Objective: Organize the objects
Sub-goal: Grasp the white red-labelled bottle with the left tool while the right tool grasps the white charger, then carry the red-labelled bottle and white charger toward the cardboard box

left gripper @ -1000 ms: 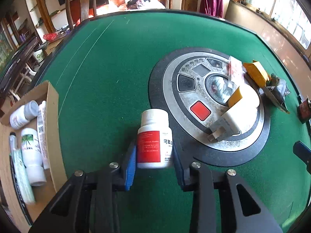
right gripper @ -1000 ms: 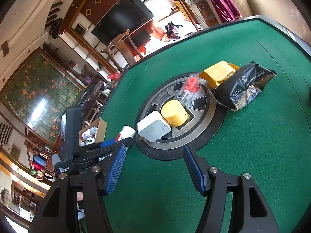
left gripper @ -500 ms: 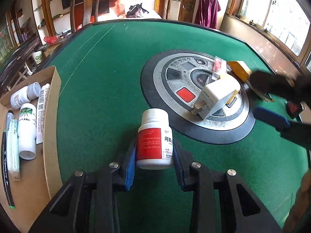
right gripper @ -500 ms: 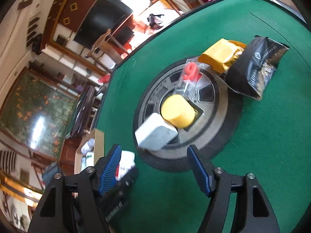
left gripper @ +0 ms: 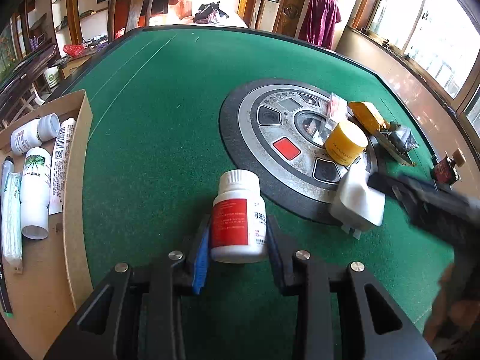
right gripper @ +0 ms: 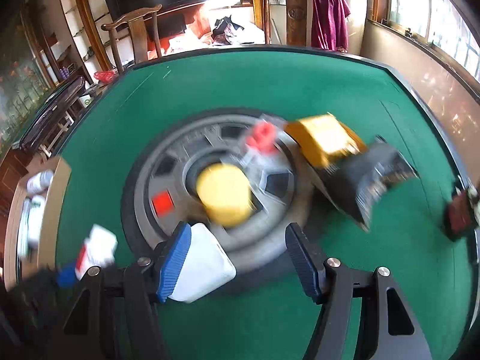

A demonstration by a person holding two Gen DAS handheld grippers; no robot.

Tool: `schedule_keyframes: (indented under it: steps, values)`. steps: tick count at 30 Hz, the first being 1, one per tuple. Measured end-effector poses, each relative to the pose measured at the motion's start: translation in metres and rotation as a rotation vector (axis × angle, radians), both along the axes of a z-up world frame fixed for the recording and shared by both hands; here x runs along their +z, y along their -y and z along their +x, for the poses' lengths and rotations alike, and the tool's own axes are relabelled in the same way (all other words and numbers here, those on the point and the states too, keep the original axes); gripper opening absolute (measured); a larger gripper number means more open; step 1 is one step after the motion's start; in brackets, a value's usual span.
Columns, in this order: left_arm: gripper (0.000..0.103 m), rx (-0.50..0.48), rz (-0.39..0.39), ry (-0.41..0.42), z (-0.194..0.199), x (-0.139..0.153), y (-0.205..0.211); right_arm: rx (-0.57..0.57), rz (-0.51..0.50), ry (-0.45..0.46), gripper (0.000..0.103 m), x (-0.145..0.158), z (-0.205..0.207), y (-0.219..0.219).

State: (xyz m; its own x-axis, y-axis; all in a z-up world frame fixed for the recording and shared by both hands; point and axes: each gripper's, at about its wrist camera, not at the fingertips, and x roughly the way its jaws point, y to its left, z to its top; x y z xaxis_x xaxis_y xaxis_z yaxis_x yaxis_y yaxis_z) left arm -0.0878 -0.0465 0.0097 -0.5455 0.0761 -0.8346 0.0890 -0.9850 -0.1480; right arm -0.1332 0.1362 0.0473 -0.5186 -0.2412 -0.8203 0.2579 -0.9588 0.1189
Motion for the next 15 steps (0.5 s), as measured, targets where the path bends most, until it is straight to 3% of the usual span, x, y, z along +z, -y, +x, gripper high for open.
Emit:
schedule_keyframes:
  steps: [7, 12, 15]
  values:
    - [0.035, -0.005, -0.041, -0.008, 0.001, 0.000, -0.005, -0.022, -0.315, 0.053, 0.072, -0.005, 0.030, -0.062]
    - [0.035, -0.008, -0.054, -0.012, 0.000, -0.001, -0.004, -0.007, -0.313, 0.079, 0.076, 0.001, 0.024, -0.030]
    - [0.035, -0.008, -0.058, -0.015, 0.001, -0.002, -0.004, -0.032, -0.262, 0.093, 0.080, 0.002, 0.016, 0.000]
